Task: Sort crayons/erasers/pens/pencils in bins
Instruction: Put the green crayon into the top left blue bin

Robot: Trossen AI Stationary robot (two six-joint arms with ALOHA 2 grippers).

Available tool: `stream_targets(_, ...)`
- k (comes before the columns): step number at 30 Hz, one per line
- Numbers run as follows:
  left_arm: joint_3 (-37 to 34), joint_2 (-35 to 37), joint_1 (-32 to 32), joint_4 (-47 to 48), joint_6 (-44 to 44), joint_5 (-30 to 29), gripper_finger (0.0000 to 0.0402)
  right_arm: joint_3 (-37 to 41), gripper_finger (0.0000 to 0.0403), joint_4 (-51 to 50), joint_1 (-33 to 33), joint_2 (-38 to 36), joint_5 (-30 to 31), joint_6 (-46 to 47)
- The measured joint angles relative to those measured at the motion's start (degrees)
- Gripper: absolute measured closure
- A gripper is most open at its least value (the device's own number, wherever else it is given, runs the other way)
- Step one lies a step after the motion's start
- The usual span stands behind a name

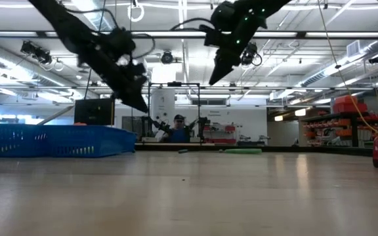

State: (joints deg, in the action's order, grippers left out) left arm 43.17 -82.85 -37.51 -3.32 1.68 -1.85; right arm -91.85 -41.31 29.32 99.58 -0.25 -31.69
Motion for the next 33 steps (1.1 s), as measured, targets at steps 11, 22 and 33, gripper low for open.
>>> stream_targets(11, 17.0, -26.4, 3.3, 0.0, -1.0, -9.7, 0.0379, 0.0, 0.0291, -0.9, -1.7, -6.2, -5.5, 4.0)
stream_targets(22, 26.5, -33.0, 7.3, 6.8, 0.2, -15.6, 0.0392, 0.0, 0.0291, -3.0, -5.6, -6.5, -5.9, 4.1)
stream_targets(33, 36.7, -33.1, 7.5, 25.5, -3.4, -9.9, 0.0394, 0.0, 0.0291, -3.3, -6.2, -6.5, -5.9, 3.7)
